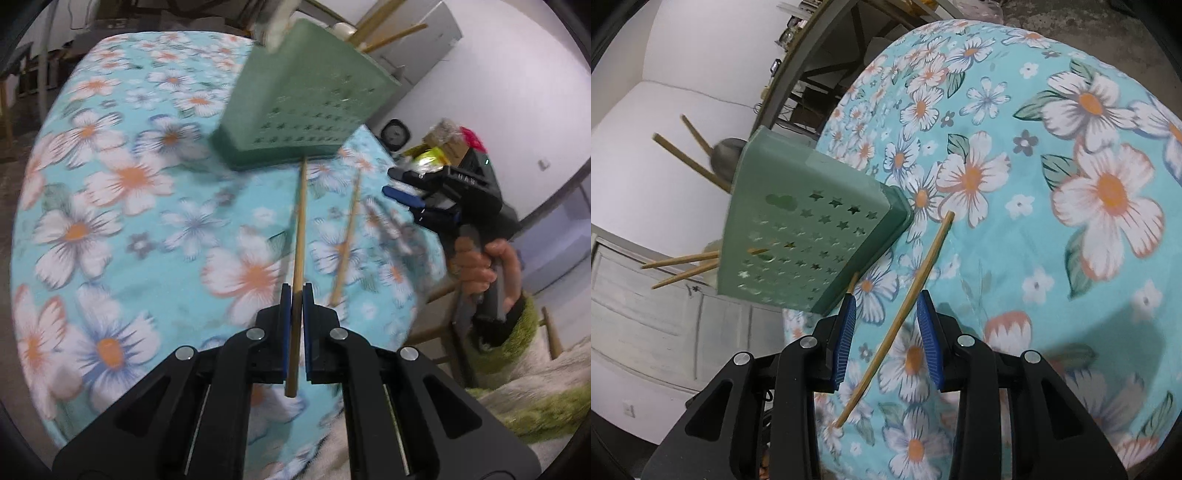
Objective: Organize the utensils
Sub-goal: 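Carry the chopstick in the left gripper toward the green holder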
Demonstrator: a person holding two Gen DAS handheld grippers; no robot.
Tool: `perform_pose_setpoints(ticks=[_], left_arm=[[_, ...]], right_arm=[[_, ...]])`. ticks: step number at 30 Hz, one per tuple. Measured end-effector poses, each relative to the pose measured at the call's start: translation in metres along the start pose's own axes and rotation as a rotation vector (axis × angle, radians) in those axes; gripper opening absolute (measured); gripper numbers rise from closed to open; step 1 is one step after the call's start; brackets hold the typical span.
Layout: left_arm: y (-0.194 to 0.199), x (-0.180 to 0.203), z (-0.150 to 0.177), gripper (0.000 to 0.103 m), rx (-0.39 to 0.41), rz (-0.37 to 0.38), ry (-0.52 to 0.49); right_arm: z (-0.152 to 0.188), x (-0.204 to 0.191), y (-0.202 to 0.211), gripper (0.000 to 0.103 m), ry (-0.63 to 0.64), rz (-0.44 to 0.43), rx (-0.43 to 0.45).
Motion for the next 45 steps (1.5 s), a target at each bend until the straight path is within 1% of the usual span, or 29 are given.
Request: perform_pose_setpoints(ticks=[4, 6, 7, 8, 9, 10, 13, 14, 18, 21, 25, 27, 30, 32, 34, 40, 43, 45], left_arm=[[-0.002, -0.007, 0.011, 0.006, -0.026, -0.039, -0.013], [-0.005, -0.007, 0.015, 0.006, -0.040, -0.063, -0.023], [-0.005, -0.007, 0.015, 0.006, -0.040, -0.066, -0.025], [-0.005, -0.006, 0.014, 0.006, -0.041, -0.065, -0.028], [-0.004, -0.004, 0.013, 0.006, -0.042, -0.064, -0.031], [0.001, -0.007, 0.013, 0.006, -0.039, -0.065, -0.036], [0.009, -0.005, 0.006, 0.009, -0.021, -0.068, -0.058], [0.007, -0.006, 0.003, 0.012, -0.017, -0.069, -0.064], [0.002, 0.002, -0.012, 0.013, -0.007, -0.076, -0.107], [-0.008, 0.009, -0.020, 0.017, -0.003, -0.087, -0.144], [-0.031, 0.021, -0.035, 0.021, 0.011, -0.141, -0.225], [-0.043, 0.025, -0.044, 0.021, 0.017, -0.155, -0.242], [-0.060, 0.028, -0.064, 0.021, 0.064, -0.179, -0.257], [-0.073, 0.030, -0.072, 0.021, 0.077, -0.219, -0.290], [-0.083, 0.034, -0.074, 0.021, 0.087, -0.256, -0.343], [-0.098, 0.042, -0.075, 0.021, 0.127, -0.371, -0.473], [-0.100, 0.044, -0.075, 0.021, 0.136, -0.400, -0.507], [-0.101, 0.045, -0.076, 0.021, 0.136, -0.401, -0.506]], right_arm=[[-0.002, 0.010, -0.021, 0.035, -0.004, 0.077, -0.036], [-0.003, 0.013, -0.029, 0.035, -0.011, 0.085, -0.039], [-0.004, 0.014, -0.033, 0.033, -0.012, 0.096, -0.031], [-0.005, 0.015, -0.036, 0.028, -0.008, 0.102, -0.026], [-0.006, 0.015, -0.038, 0.020, 0.000, 0.114, -0.024], [-0.006, 0.017, -0.039, 0.015, 0.007, 0.132, -0.022], [-0.005, 0.019, -0.040, 0.014, 0.013, 0.122, -0.017], [-0.004, 0.018, -0.039, 0.014, 0.019, 0.120, -0.020], [0.005, 0.021, -0.027, 0.014, 0.029, 0.103, -0.035], [0.012, 0.024, -0.016, 0.014, 0.020, 0.087, -0.046], [0.020, 0.028, -0.002, 0.014, 0.013, 0.077, -0.050], [0.021, 0.030, 0.000, 0.014, 0.005, 0.075, -0.048], [0.026, 0.034, 0.002, 0.014, -0.011, 0.066, -0.044], [0.026, 0.034, 0.001, 0.014, -0.013, 0.064, -0.043], [0.027, 0.034, 0.003, 0.014, -0.007, 0.065, -0.043], [0.027, 0.036, 0.001, 0.015, -0.012, 0.049, -0.043], [0.027, 0.037, 0.001, 0.015, -0.013, 0.044, -0.044], [0.028, 0.038, 0.001, 0.015, -0.014, 0.042, -0.044]])
Point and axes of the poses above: each gripper's, at about its wrist camera, not at the fingertips, and y roughly against the way its jaws point, x to its right, z to its underside, the point moved 10 cm from there along -y, roughly the way its jaws point, and after that the axes turned 14 degrees about y, right-handed, at the moved point
